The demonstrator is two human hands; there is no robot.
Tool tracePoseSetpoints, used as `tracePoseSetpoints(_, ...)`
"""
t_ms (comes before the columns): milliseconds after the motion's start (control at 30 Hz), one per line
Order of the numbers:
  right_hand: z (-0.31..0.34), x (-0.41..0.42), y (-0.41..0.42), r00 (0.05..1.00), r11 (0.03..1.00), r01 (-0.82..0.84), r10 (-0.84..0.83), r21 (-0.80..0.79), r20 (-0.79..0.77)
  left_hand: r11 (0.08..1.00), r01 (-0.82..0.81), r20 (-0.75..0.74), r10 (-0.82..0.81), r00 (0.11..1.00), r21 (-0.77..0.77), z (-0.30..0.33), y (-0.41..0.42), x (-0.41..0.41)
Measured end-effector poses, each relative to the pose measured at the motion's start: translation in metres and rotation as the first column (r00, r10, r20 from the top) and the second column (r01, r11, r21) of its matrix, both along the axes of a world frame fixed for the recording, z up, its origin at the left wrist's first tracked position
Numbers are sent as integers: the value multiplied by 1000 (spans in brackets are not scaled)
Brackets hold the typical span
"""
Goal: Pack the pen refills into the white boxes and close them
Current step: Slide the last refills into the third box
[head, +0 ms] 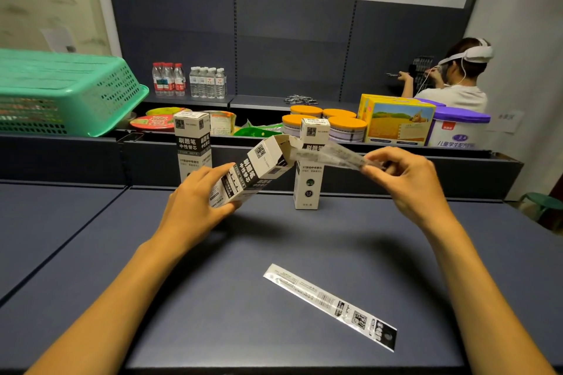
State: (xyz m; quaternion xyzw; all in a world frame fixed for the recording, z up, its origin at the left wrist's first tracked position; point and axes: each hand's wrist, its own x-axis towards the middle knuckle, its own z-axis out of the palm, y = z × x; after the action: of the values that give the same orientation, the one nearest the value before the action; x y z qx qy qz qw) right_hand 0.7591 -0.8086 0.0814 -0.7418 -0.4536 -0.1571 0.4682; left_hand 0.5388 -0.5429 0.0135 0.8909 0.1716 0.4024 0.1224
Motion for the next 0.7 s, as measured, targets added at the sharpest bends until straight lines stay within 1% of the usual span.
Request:
tracePoseSetpoints(67, 3, 1, 2, 999, 999, 27, -29, 36, 38, 1000, 2, -1, -2, 1000, 4, 0, 0, 0)
tracePoseSetpoints(133, 5, 1, 4, 995, 999, 44, -46, 27, 85, 1000, 2, -5, -2, 1000, 13, 0, 0, 1)
tracePoseSetpoints(267, 3, -6, 11, 960, 996, 82, -72, -26, 271, 1000, -4, -16, 4, 1000, 17, 0, -3, 1)
tracePoseSetpoints(367, 6, -20, 20, 880, 990, 140, -116, -18, 460, 1000, -4, -25, 4, 1000, 28, -1, -5, 1)
tracePoseSetpoints(433, 8, -30, 28, 800, 985, 174, -138, -6, 584, 999, -5, -33, 6, 999, 32, 0, -5, 2)
tracePoseSetpoints(500, 9, -39, 38, 726, 984, 179, -131, -2, 675, 999, -11, -40, 13, 999, 42, -1, -6, 2)
tracePoseSetpoints(600, 3, -51, 56, 652, 983, 179, -83, -47, 754, 999, -7, -47, 10, 999, 52, -1, -7, 2)
tracePoseSetpoints(633, 0, -53, 60, 645, 982, 178, -69, -61, 761, 999, -5, -49, 8, 999, 51, -1, -7, 2)
tracePoseSetpoints(700, -3, -55, 62, 659, 986, 160, -69, -49, 749, 999, -3, -47, 6, 999, 49, -1, -7, 2)
